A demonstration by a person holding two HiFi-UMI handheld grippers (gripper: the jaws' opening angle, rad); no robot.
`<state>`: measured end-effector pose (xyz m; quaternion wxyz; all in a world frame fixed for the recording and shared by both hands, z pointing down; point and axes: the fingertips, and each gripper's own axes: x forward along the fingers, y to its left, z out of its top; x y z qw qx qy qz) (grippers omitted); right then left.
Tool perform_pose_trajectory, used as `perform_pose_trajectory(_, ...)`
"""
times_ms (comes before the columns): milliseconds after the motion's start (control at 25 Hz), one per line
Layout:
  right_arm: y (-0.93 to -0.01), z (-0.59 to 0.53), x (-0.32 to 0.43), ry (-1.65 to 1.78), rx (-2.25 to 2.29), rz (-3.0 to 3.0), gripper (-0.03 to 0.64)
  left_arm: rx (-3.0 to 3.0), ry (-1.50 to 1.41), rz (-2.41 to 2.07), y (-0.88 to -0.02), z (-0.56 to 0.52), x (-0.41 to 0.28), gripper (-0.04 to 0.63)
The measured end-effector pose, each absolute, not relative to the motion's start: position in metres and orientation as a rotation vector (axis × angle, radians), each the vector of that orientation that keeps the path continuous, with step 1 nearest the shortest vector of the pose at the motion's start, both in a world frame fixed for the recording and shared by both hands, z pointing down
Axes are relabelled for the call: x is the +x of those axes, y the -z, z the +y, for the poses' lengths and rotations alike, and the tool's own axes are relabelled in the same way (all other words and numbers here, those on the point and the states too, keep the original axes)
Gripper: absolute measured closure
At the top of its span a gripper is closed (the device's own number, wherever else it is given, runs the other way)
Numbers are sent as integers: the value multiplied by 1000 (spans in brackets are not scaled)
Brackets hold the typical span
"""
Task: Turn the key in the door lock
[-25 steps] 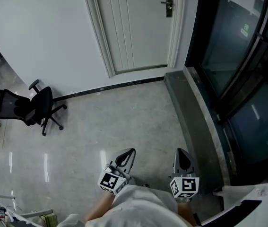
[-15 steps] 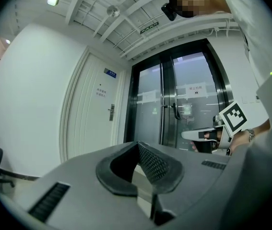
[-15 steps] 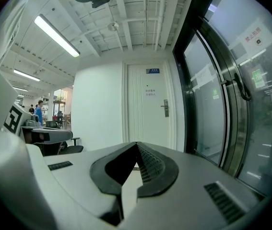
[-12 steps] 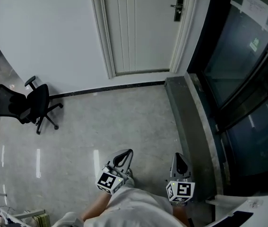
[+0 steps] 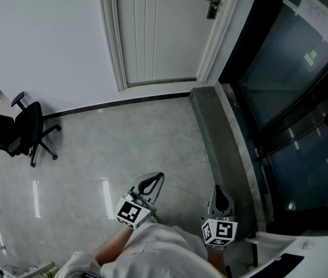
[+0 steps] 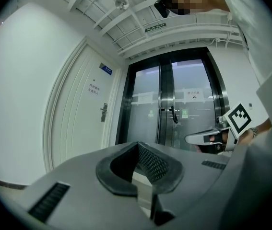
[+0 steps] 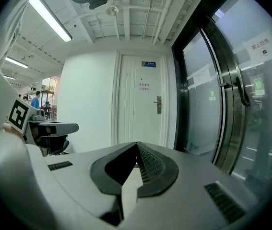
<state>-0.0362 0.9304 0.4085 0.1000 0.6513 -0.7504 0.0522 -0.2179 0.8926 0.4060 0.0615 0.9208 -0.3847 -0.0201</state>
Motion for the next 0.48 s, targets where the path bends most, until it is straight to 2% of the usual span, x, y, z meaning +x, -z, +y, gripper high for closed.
perform_pose_trajectory(480,-424,871,-52,-201,1885,-2256,615,2775,15,-1196,-418,836,-233,592)
